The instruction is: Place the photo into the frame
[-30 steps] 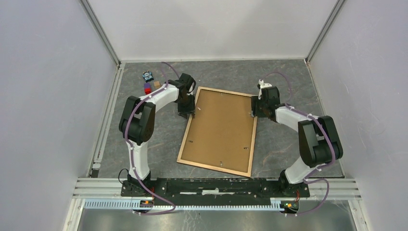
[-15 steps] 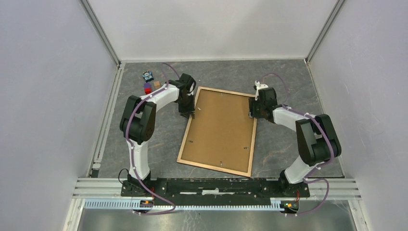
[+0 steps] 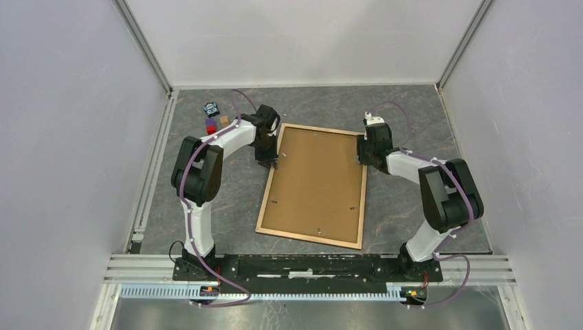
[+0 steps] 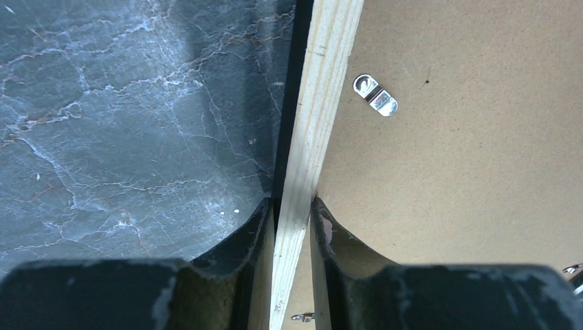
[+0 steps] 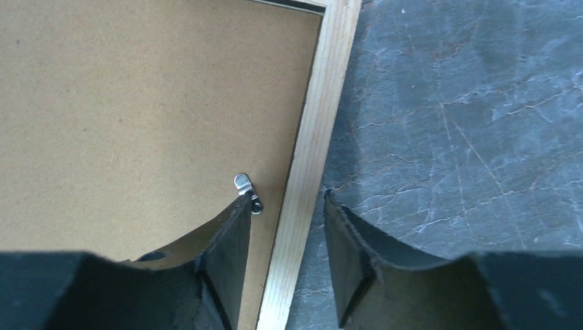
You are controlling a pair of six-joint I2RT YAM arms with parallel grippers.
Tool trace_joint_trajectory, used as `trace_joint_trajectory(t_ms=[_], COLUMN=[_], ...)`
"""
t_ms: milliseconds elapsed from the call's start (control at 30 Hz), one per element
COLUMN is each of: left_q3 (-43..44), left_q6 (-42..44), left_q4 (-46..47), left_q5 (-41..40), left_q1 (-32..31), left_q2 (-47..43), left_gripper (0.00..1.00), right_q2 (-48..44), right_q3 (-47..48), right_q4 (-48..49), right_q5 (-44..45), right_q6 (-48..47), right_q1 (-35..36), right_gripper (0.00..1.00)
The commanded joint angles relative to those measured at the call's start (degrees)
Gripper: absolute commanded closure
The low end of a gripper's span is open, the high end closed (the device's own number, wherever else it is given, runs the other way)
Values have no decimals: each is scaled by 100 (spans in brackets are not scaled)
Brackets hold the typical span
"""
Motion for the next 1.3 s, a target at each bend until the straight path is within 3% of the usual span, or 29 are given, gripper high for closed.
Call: trace_joint_trajectory(t_ms=[0,700,800,933,1267], left_q3=[70,73,67,70,78], left_q6=[-172,-372,-390,-396,-442], left_q4=[14,18,18,16,17], left_q5=[130,434,470,479,540], left_q1=[-58,-51,-53,-59,-52], left_q2=[176,180,180,147,144], left_gripper=[74,77,78,78,78], right_q2=[347,624,632,709,974], right_q3=[47,390,453,502,704], right_q4=[-271,-484,-591,-735,-1124], right_q5=[246,-29,200,372,707], right_q6=[-144,760,853,901,1145], right_q1=[121,155,149,171,326], right_gripper=[48,38,41,52,62])
